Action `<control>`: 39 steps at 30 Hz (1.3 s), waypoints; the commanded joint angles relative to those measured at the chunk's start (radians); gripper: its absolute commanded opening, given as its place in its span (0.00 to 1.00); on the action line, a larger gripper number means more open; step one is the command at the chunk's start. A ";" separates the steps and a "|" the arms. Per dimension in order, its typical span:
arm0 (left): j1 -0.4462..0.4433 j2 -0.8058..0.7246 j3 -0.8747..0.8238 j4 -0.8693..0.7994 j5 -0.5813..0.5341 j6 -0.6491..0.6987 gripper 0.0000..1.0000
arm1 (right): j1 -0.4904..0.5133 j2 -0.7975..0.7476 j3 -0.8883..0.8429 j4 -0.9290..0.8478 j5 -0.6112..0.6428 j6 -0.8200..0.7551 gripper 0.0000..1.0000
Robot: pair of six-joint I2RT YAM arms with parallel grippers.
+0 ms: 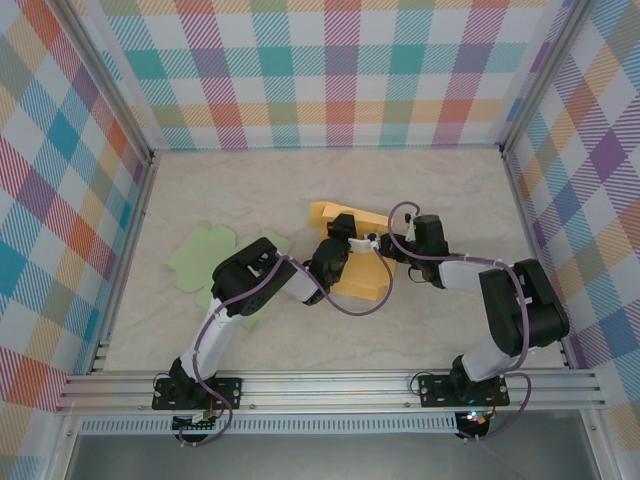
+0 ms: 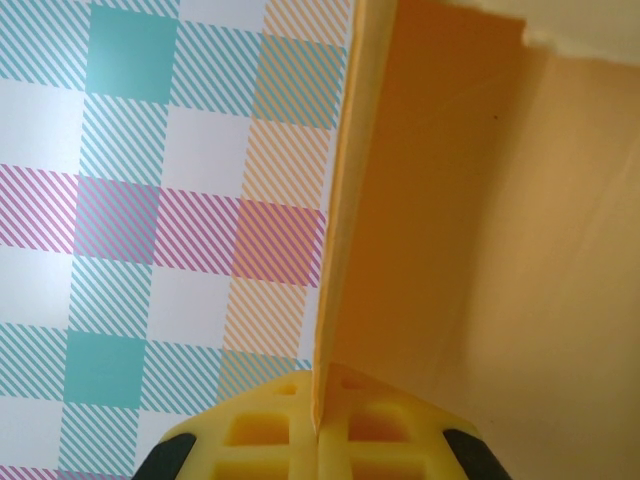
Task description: Fold the paper box
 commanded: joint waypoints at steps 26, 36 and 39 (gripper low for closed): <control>-0.022 -0.150 -0.042 -0.158 -0.050 -0.295 0.64 | 0.083 0.137 0.067 0.140 0.298 -0.091 0.21; -0.052 -0.397 -0.146 -0.392 -0.125 -0.642 1.00 | 0.103 0.112 0.072 0.122 0.342 -0.097 0.17; -0.054 -0.518 -0.178 -0.559 -0.100 -0.814 1.00 | 0.103 0.098 0.072 0.110 0.345 -0.094 0.12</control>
